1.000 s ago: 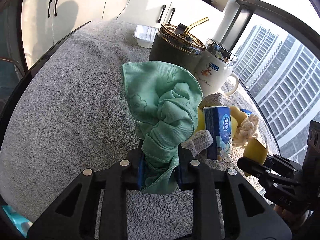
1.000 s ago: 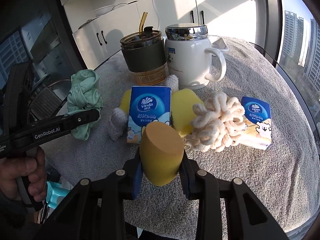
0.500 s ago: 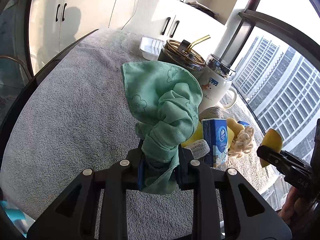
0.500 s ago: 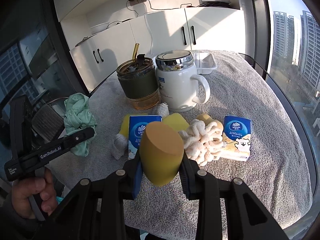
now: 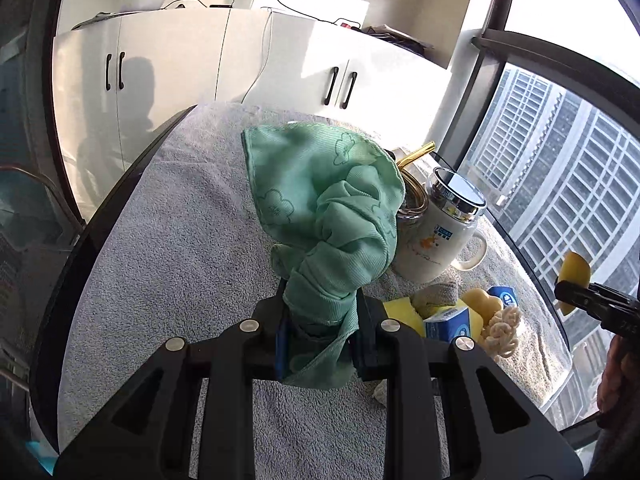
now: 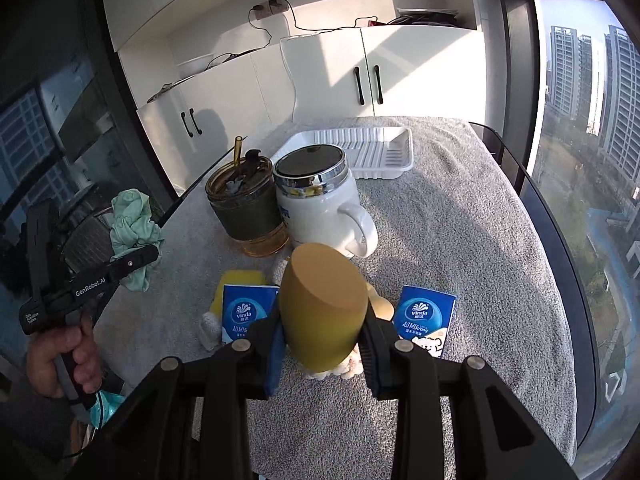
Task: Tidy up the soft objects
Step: 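Carry the green cloth and yellow egg sponge over the white plastic tray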
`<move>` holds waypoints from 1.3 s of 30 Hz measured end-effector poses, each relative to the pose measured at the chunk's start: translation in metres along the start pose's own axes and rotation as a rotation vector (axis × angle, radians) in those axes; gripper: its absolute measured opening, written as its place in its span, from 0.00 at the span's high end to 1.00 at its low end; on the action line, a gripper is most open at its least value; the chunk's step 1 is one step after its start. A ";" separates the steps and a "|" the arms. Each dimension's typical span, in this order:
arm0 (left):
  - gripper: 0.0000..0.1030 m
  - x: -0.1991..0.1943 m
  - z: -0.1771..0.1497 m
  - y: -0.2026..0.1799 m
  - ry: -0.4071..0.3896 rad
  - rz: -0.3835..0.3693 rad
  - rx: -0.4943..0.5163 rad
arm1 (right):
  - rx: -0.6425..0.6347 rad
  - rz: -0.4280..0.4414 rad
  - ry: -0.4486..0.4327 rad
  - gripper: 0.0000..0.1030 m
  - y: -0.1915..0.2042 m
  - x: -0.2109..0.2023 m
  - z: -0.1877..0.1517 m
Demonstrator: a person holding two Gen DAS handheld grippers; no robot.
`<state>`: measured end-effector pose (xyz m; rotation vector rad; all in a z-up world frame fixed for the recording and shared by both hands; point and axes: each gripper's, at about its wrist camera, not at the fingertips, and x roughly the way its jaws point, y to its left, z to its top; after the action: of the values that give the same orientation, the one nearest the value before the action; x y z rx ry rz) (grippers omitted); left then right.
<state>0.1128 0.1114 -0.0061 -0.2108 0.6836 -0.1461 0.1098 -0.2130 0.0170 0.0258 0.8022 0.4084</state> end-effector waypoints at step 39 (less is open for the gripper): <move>0.74 0.331 0.170 -0.020 0.410 -0.064 0.396 | -0.284 -0.047 0.440 0.64 -0.085 0.366 0.237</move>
<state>0.4742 0.0497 -0.0744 0.1842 1.0380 -0.3882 0.5332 -0.1270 -0.0858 -0.3585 1.1680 0.4878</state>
